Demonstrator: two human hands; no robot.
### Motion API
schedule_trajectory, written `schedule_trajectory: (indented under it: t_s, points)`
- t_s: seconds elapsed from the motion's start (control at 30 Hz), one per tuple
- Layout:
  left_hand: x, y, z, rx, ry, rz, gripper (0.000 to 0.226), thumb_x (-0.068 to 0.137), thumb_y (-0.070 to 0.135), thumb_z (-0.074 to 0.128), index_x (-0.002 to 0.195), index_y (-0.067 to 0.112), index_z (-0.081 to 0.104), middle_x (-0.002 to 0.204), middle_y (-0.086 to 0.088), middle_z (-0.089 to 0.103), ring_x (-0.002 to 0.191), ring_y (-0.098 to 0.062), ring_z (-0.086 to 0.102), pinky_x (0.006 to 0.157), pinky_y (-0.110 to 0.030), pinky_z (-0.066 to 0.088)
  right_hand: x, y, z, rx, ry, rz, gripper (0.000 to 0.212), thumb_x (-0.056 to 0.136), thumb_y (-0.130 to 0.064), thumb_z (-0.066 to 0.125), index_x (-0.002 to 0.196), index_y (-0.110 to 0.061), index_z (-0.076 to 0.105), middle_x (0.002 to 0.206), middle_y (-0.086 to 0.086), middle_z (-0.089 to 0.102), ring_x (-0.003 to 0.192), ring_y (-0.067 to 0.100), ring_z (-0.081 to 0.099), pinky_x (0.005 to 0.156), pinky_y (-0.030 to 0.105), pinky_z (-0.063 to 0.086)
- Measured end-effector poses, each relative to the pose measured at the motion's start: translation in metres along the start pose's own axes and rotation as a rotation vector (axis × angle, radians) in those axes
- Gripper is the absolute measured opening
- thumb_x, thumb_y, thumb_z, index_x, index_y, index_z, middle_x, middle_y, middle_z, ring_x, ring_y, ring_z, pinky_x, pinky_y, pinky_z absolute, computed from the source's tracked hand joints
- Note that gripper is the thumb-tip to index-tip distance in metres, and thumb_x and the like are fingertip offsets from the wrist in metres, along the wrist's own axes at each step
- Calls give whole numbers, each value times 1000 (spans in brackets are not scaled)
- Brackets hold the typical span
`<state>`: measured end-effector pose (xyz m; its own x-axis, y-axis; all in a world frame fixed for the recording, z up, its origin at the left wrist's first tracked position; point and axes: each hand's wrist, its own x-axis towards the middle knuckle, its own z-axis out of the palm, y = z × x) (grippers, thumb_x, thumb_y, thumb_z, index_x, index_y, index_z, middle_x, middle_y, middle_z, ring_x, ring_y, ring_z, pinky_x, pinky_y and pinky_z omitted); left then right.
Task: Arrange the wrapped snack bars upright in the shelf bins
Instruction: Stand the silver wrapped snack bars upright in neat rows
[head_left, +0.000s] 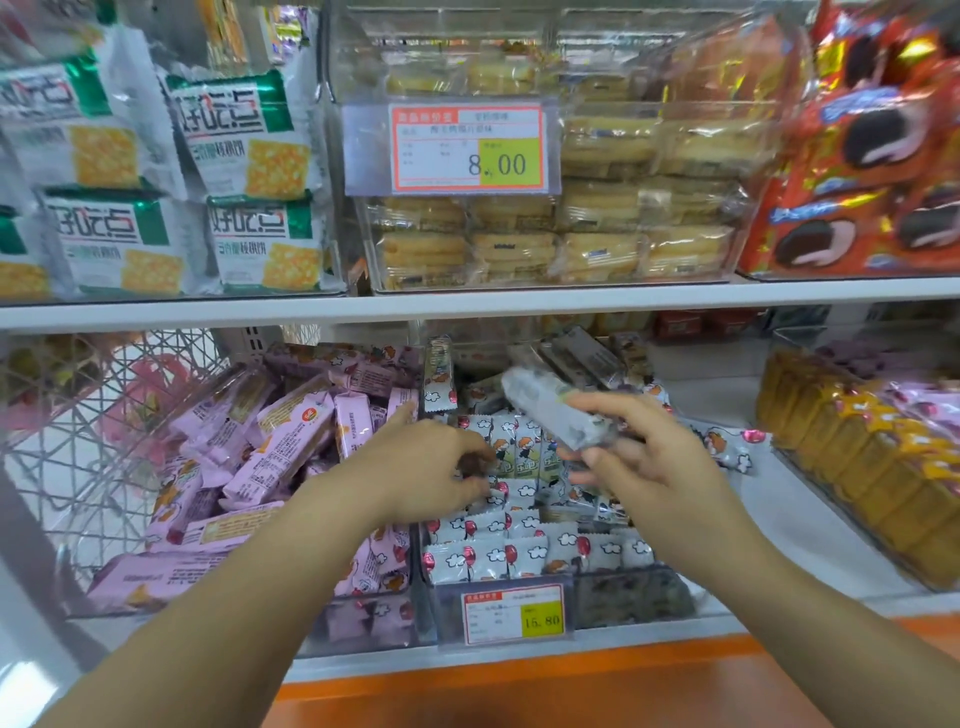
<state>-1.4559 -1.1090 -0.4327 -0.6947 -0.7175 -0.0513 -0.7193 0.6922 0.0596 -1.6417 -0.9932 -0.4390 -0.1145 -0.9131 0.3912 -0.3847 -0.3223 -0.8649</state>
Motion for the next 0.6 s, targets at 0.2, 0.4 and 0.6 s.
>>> schedule_trajectory:
  t_s: [0.2, 0.4, 0.6]
  points:
    - [-1, 3, -7, -164, -43, -61, 36, 99, 30, 33, 130, 35, 50, 119, 0, 64, 123, -12, 47, 117, -42, -6, 4, 3, 2, 98, -47, 203, 19, 83, -10, 68, 91, -28, 70, 114, -8, 62, 84, 11, 70, 82, 32, 57]
    - [-4, -2, -1, -165, -20, -29, 38, 97, 26, 36, 131, 37, 48, 123, 11, 62, 123, -9, 46, 116, -41, -8, 21, 16, 13, 3, 40, 313, 22, 86, -14, 66, 97, -28, 53, 111, -3, 51, 86, 22, 65, 73, 31, 55]
    - [-7, -1, 2, -213, 2, -11, 41, 97, 25, 40, 137, 33, 37, 122, 21, 59, 124, -4, 41, 117, -41, -8, 36, 20, 19, -65, -95, 321, 35, 89, -11, 61, 116, -31, 53, 108, -4, 54, 44, -1, 39, 49, 13, 38]
